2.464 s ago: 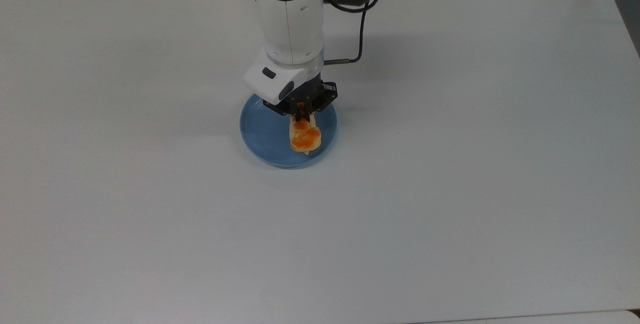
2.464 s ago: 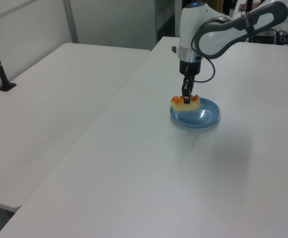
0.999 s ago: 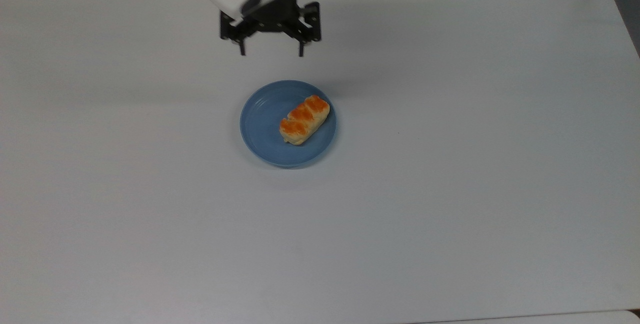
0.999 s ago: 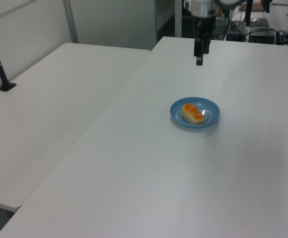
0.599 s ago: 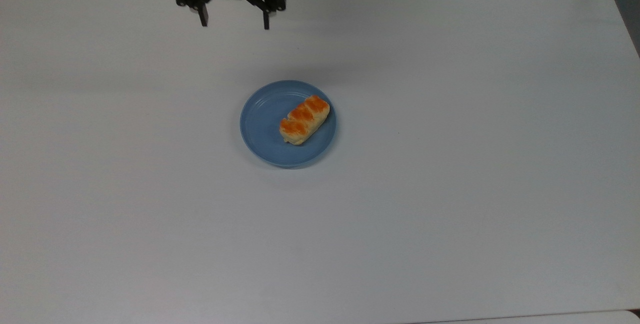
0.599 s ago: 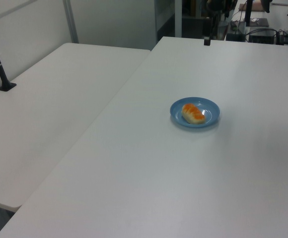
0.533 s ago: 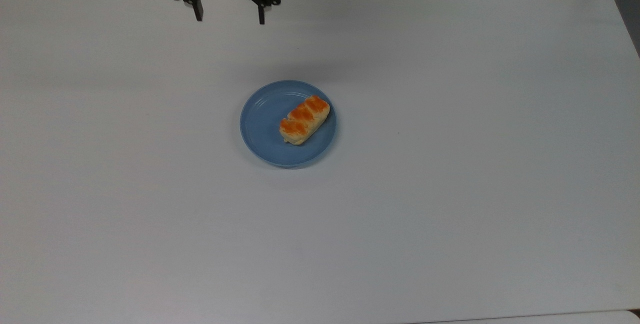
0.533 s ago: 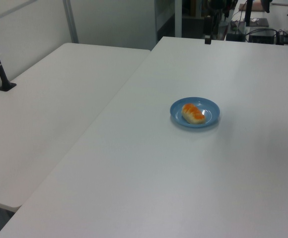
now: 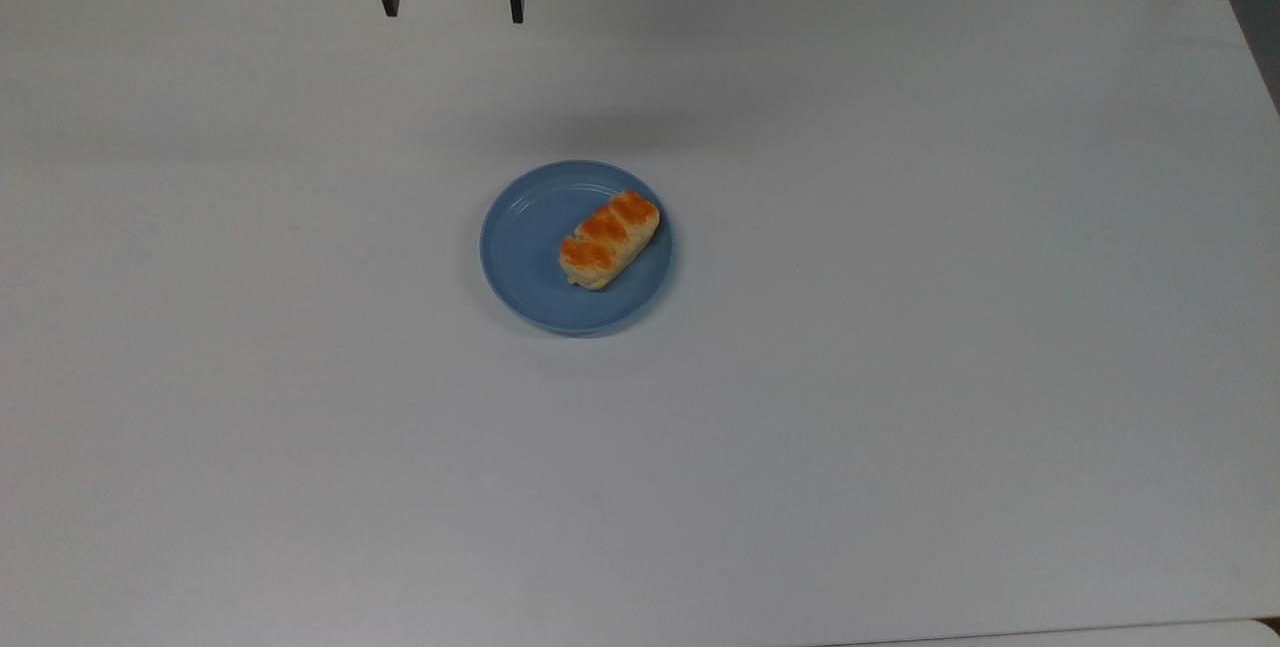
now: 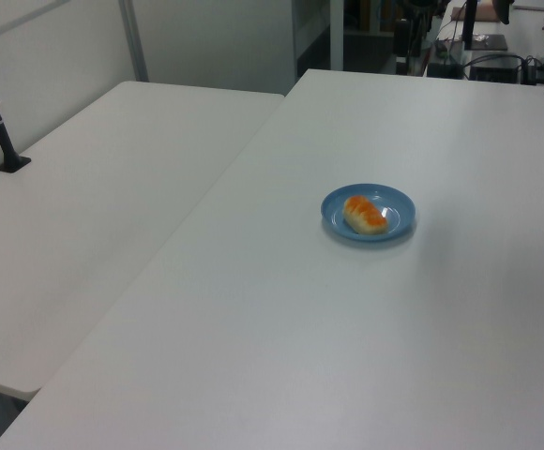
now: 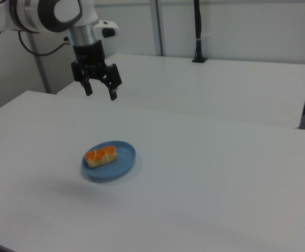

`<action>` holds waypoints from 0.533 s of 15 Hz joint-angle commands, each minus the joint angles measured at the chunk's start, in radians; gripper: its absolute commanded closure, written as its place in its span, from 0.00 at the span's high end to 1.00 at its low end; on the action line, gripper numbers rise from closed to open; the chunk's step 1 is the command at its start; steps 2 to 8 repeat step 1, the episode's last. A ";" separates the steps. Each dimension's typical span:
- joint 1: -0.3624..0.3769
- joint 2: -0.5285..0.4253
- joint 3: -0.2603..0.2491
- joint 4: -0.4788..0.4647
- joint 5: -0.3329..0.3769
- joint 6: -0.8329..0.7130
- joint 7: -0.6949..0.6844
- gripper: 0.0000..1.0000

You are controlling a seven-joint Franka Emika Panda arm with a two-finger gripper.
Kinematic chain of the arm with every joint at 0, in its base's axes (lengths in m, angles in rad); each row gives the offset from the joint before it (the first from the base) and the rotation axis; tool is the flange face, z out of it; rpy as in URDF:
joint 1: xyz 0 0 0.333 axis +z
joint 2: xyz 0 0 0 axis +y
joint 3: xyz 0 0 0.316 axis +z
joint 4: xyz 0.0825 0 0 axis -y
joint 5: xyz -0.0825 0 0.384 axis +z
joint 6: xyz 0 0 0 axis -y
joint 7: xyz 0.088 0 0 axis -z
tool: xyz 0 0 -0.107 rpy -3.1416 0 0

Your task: Put the bread on a plate

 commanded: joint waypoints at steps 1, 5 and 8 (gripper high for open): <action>-0.018 -0.015 0.016 -0.007 0.010 -0.021 -0.011 1.00; -0.018 -0.015 0.016 -0.007 0.010 -0.021 -0.011 1.00; -0.018 -0.015 0.016 -0.007 0.010 -0.021 -0.011 1.00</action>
